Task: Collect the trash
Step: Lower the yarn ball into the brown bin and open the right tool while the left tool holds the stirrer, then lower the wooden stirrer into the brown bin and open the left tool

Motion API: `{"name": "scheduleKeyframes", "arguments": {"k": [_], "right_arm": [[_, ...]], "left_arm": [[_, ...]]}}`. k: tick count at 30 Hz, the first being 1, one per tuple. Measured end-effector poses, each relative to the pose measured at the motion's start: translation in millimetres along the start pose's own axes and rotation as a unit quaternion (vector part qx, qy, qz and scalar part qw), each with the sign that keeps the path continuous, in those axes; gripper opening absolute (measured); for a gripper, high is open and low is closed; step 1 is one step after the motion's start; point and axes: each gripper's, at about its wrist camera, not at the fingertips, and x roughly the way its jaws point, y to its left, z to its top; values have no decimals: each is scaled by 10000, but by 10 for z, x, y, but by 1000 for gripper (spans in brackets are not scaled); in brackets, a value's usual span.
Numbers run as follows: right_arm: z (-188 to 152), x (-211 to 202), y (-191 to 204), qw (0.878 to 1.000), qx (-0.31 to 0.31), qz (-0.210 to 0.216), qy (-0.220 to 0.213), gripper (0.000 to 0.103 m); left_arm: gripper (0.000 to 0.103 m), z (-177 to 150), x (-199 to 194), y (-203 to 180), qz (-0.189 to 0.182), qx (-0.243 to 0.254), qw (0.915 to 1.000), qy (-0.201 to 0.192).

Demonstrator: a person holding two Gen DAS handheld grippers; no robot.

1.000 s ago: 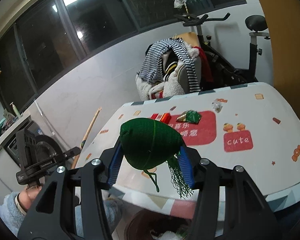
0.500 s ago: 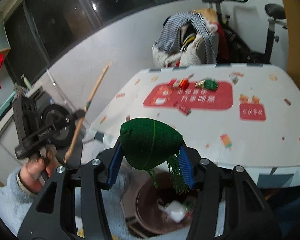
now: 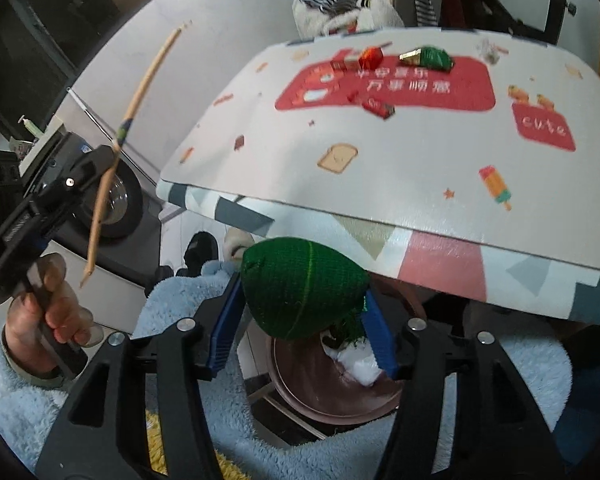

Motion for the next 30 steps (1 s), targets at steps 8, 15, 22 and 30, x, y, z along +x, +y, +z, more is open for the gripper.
{"name": "scheduleKeyframes", "arguments": {"k": [8, 15, 22, 30], "right_arm": [[71, 53, -93, 9996, 46, -194, -207, 74], [233, -280, -201, 9918, 79, -680, -1075, 91], [371, -522, -358, 9857, 196, -867, -1430, 91], [388, -612, -519, 9845, 405, -845, -1484, 91]], "left_arm": [[7, -58, 120, 22, -68, -68, 9999, 104], [7, -149, 278, 99, -400, -418, 9982, 146], [7, -215, 422, -14, -564, -343, 9974, 277], [82, -492, 845, 60, -600, -635, 9921, 899]]}}
